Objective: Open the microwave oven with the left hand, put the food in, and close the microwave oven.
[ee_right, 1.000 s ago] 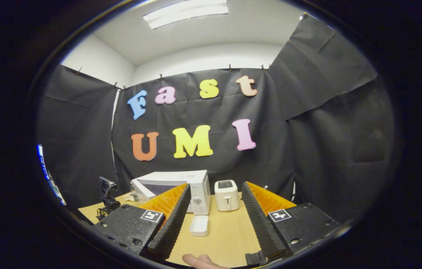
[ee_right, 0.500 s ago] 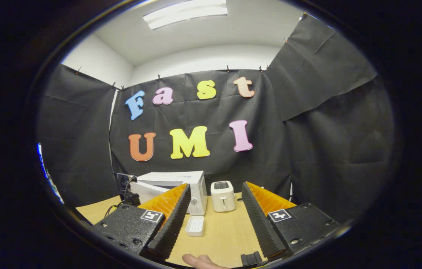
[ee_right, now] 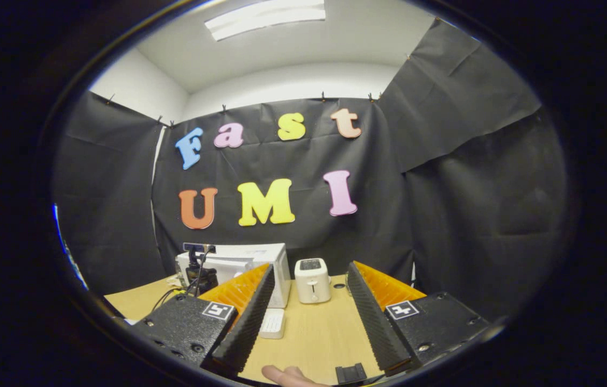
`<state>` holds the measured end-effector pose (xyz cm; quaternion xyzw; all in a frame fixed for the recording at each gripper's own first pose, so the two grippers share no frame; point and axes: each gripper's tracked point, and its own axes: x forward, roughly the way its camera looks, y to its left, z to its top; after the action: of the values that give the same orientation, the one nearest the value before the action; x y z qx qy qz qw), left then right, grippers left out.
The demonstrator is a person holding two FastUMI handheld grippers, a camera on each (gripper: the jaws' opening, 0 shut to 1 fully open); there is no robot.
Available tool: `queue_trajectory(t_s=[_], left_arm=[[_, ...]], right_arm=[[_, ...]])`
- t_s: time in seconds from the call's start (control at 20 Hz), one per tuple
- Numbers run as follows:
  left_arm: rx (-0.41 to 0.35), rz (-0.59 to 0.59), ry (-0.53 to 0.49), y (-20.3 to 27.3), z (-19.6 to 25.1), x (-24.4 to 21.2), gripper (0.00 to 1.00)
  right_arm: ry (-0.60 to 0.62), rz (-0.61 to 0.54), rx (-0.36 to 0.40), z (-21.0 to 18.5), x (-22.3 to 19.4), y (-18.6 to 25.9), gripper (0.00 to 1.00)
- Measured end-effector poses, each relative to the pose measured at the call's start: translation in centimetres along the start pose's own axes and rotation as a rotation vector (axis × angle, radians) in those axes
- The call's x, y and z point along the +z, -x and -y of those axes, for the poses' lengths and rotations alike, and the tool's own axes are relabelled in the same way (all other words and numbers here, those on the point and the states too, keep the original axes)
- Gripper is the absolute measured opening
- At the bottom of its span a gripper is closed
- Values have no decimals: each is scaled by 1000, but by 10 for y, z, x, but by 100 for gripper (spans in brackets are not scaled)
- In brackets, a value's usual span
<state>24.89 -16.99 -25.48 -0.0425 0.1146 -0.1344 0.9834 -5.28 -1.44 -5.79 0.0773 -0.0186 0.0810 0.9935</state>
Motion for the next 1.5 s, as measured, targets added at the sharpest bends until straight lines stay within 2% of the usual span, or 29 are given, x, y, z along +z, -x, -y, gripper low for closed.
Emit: queue_trajectory(t_s=[0.15, 0.3, 0.65, 0.75, 0.9, 1.0, 1.2, 1.25, 1.3, 1.35, 1.4, 1.45, 1.5], left_arm=[[28, -6, -21, -23, -5, 1, 0], [33, -29, 22, -40, -6, -2, 0], [50, -38, 36, -34, -7, 2, 0], [44, -28, 58, -14, -8, 15, 0], [20, 49, 44, 27, -4, 57, 0], [34, 102, 20, 63, -9, 84, 0], [35, 129, 48, 128, -9, 117, 0], [39, 129, 54, 141, -11, 123, 9], [54, 122, 60, 154, -16, 126, 35], [59, 127, 66, 167, -18, 131, 55], [63, 131, 69, 178, -18, 136, 62], [62, 136, 67, 186, -21, 138, 100], [65, 144, 62, 200, -22, 143, 95]], right_arm=[[0, -3, -12, 10, -2, 0, 88], [-5, -9, -25, 19, -4, -1, 88], [-2, -2, -59, 27, 1, 9, 88], [13, 3, -65, 25, 4, 11, 88], [16, 4, -67, 22, 7, 13, 88], [10, 2, -67, 20, 8, 15, 88], [-9, -5, -75, 15, 9, 20, 88], [-8, -5, -77, 14, 10, 22, 88], [-7, -4, -77, 13, 11, 24, 88], [-6, -2, -75, 9, 12, 25, 88], [-3, 0, -73, 6, 14, 25, 88], [1, 4, -69, 3, 16, 27, 88], [2, 6, -68, 0, 17, 27, 88]])
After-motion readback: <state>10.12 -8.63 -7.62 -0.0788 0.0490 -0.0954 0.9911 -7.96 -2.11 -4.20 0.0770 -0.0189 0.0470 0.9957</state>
